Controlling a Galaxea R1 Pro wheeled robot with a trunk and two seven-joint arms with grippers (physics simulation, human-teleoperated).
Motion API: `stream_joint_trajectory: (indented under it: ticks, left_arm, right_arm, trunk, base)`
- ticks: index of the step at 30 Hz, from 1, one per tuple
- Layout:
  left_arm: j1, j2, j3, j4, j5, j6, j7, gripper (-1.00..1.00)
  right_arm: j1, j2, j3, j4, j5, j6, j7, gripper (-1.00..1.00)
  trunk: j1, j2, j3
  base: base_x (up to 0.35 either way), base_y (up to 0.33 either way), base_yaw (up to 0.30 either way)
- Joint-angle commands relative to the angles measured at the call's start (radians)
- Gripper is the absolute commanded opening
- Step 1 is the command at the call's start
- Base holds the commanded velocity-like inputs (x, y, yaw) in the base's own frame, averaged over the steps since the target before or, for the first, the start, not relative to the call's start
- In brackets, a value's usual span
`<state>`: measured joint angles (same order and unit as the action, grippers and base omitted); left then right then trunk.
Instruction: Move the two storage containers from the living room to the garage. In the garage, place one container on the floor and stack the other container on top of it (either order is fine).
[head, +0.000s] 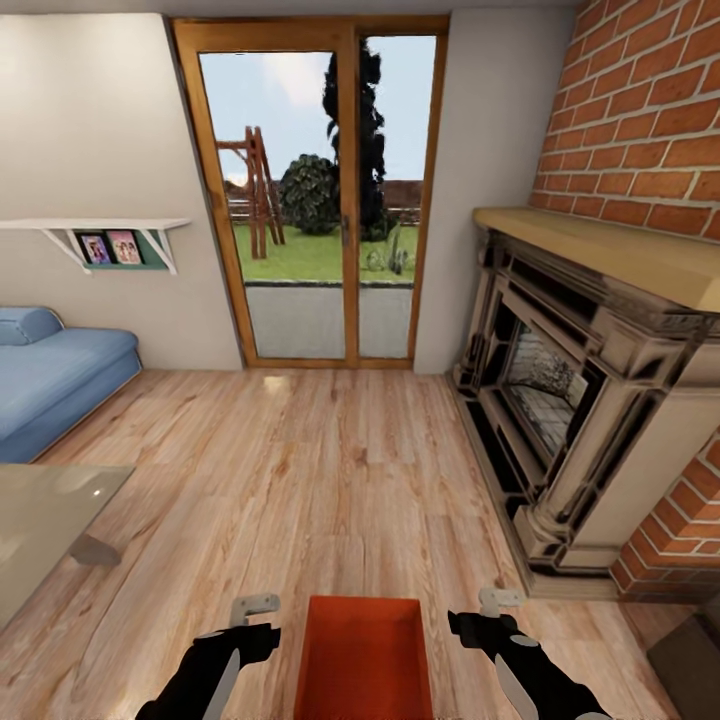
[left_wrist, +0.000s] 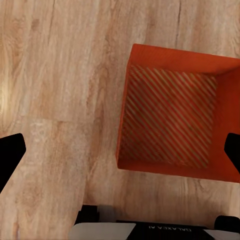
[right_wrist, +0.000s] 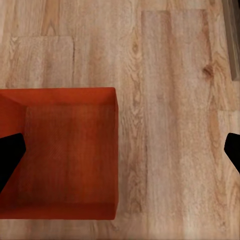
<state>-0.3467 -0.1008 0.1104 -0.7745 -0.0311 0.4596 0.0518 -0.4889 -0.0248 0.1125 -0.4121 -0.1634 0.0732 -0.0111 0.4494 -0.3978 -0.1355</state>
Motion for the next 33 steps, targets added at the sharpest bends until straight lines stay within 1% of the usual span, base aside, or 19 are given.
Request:
stream_joint_trajectory:
  ticks: [1, 7, 21, 25, 33]
  left_arm:
    - [-0.001, -0.001, 0.003, -0.002, -0.003, 0.005, 0.0, 1.0]
    - [-0.001, -0.002, 0.003, -0.002, -0.004, 0.005, 0.0, 1.0]
    - [-0.001, -0.001, 0.003, -0.002, -0.003, 0.005, 0.0, 1.0]
    - [-0.001, -0.001, 0.003, -0.002, -0.003, 0.005, 0.0, 1.0]
    - [0.0, -0.002, 0.003, -0.002, -0.003, 0.005, 0.0, 1.0]
  right_arm:
    - [0.0, -0.001, 0.006, -0.002, -0.011, 0.005, -0.001, 1.0]
    - [0.0, -0.001, 0.006, -0.002, -0.012, 0.005, -0.001, 1.0]
    - [0.0, -0.001, 0.006, -0.002, -0.011, 0.005, -0.001, 1.0]
    - [0.0, -0.001, 0.007, -0.002, -0.009, 0.005, -0.001, 1.0]
    - [0.0, -0.001, 0.008, -0.002, -0.008, 0.005, -0.001, 1.0]
  trunk:
    - [0.001, -0.002, -0.004]
    - [0.001, -0.002, -0.013]
    - [0.001, -0.002, -0.036]
    - [0.001, -0.002, -0.042]
    - [0.001, -0.002, -0.054]
  base:
    - [0.0, 0.0, 0.025]
    - [0.0, 0.0, -0.028]
    - [0.0, 0.0, -0.116]
    - [0.0, 0.0, 0.037]
    - [0.0, 0.0, 0.113]
